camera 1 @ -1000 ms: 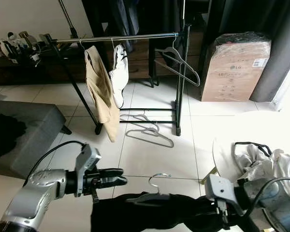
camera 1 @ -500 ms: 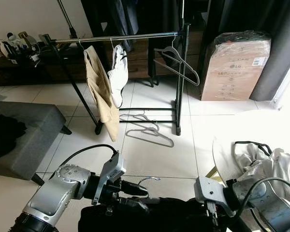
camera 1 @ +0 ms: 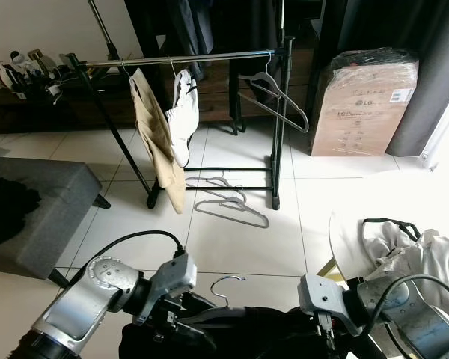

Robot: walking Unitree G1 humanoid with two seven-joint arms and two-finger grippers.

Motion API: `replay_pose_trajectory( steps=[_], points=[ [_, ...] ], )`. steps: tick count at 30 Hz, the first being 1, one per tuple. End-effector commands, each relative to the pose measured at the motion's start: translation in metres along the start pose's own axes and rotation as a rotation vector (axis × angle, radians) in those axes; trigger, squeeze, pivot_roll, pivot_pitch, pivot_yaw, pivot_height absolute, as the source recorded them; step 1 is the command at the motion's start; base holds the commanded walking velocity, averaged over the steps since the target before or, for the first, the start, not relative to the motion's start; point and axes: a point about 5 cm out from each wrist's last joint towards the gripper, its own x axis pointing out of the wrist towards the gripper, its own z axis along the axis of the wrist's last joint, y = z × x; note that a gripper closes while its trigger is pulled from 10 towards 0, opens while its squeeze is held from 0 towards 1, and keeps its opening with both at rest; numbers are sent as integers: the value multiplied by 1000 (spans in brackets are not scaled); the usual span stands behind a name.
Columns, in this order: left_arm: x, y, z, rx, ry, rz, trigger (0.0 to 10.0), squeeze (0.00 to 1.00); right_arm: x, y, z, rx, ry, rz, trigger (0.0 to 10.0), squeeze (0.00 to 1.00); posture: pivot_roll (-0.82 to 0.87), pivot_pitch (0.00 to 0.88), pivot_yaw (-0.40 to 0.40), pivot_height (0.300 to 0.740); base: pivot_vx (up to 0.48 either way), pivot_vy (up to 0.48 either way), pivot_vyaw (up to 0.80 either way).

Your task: Hang hanger

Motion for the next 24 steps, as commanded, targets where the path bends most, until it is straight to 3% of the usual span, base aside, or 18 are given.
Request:
replay_pose_trajectory(
  steps=[1, 15, 24],
  points=[
    [-2, 1, 5, 35, 9, -11, 10000, 0, 3, 1, 11, -44, -26, 15, 0, 0, -154, 149, 130, 740, 0, 0, 0],
    [3, 2, -12, 53, 161, -28, 10000, 0, 6, 0, 13, -49, -31, 17, 0, 0, -154, 150, 136, 740, 0, 0, 0],
    [10, 12, -9, 91, 140, 89, 10000, 0, 7, 0, 14, -51, -32, 16, 0, 0, -156, 148, 138, 740, 0, 0, 0]
  ],
)
